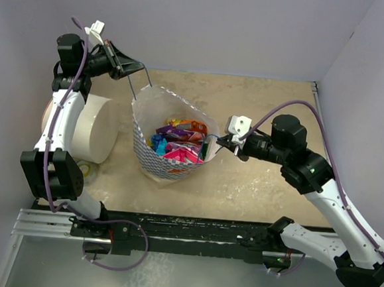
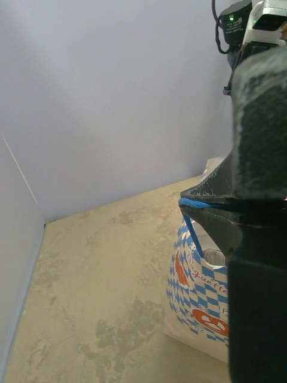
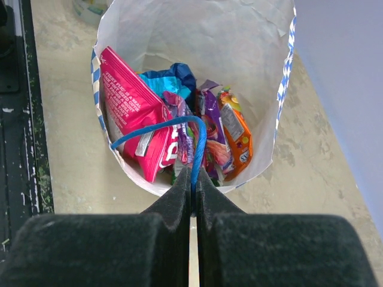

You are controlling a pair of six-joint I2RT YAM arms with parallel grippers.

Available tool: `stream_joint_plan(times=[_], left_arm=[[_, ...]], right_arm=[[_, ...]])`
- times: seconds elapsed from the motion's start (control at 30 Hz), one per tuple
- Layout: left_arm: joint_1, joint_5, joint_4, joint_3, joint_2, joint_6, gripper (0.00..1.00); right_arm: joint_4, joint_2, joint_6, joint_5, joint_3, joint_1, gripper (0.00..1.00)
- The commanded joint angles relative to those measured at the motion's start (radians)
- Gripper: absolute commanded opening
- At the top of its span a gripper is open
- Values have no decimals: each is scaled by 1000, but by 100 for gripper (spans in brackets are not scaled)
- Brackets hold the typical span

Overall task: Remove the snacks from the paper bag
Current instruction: Adjust the paper bag at the center of the board.

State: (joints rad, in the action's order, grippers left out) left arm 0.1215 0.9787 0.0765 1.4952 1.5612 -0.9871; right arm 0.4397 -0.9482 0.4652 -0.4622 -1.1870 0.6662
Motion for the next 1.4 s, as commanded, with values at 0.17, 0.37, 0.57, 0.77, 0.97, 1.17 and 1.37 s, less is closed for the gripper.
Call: stream_joint_plan(times=[0.17,0.37,0.57,0.77,0.97,1.17,1.37], left_arm=[[8,-102,89,303,15,8,0],[5,-117,217,163,-39,60,0],[4,-148,287,109,-99,82,0],[3,-120,279,81,-96,80,10],[3,-70,233,13,-120,125,33],[-7,13,140,-66,-158,137,44],[-52,28,88,-98,-191,153,59]], right_arm=[[-210,-68,-57,-21,-81,-3,0],[-221,-27,-110,-9,-63,-2,0],[-271,76,-151,125,-15,-4,0],[-138,29,-90,47,-55,-5,0],[-122,0,-74,38,-62,-5,0],[-127,-1,-78,34,-69,-6,0],[-127,-1,-81,43,-68,-7,0]])
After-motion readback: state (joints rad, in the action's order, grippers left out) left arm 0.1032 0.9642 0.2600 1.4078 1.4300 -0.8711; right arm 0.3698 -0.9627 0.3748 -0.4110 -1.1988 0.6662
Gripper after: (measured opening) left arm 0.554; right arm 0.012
